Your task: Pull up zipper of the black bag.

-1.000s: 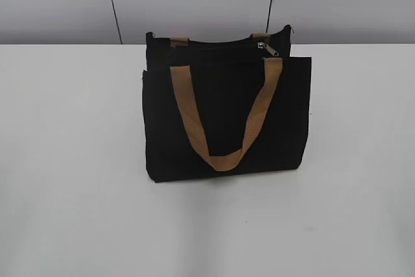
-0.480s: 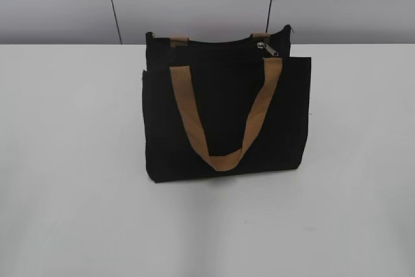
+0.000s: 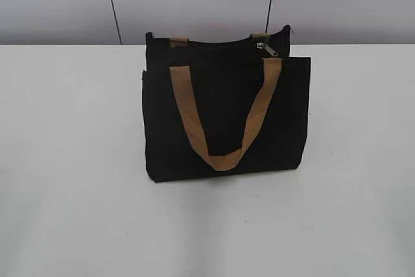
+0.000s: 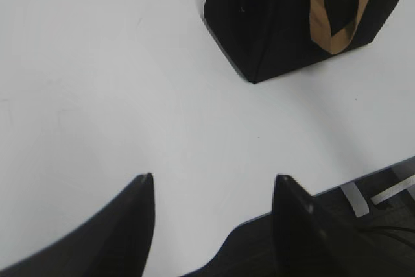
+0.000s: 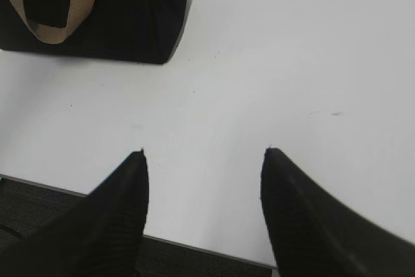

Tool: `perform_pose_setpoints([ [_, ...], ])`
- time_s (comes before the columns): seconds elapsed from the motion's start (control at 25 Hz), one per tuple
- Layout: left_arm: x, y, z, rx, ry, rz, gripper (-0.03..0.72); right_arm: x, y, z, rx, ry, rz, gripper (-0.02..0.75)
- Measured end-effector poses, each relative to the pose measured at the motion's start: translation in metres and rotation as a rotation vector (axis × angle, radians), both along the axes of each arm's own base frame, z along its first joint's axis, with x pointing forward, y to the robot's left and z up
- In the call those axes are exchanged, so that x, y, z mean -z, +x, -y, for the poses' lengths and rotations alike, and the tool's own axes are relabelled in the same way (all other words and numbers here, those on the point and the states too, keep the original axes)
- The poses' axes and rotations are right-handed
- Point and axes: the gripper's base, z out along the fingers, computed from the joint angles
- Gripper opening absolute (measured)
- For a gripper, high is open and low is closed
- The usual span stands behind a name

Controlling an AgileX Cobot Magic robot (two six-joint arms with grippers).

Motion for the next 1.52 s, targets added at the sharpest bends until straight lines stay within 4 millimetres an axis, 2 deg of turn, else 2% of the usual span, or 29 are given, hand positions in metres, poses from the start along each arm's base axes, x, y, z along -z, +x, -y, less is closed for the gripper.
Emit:
perform_pose_setpoints([
  [0.48, 0.000, 0.000, 0.000, -0.010, -0.006, -0.002, 0.435, 0.000, 0.000, 0.000, 0.014, 0.000, 0.000, 0.434],
  [1.16, -0.001, -0.006, -0.005, -0.305, -0.022, 0.047, 0.435, 0.000, -0.002, -0.001, 0.214, 0.002, 0.023, 0.434],
  [1.52, -0.001, -0.018, -0.006, -0.387, -0.042, 0.123, 0.435, 0.000, -0.002, -0.001, 0.227, 0.002, 0.023, 0.434],
])
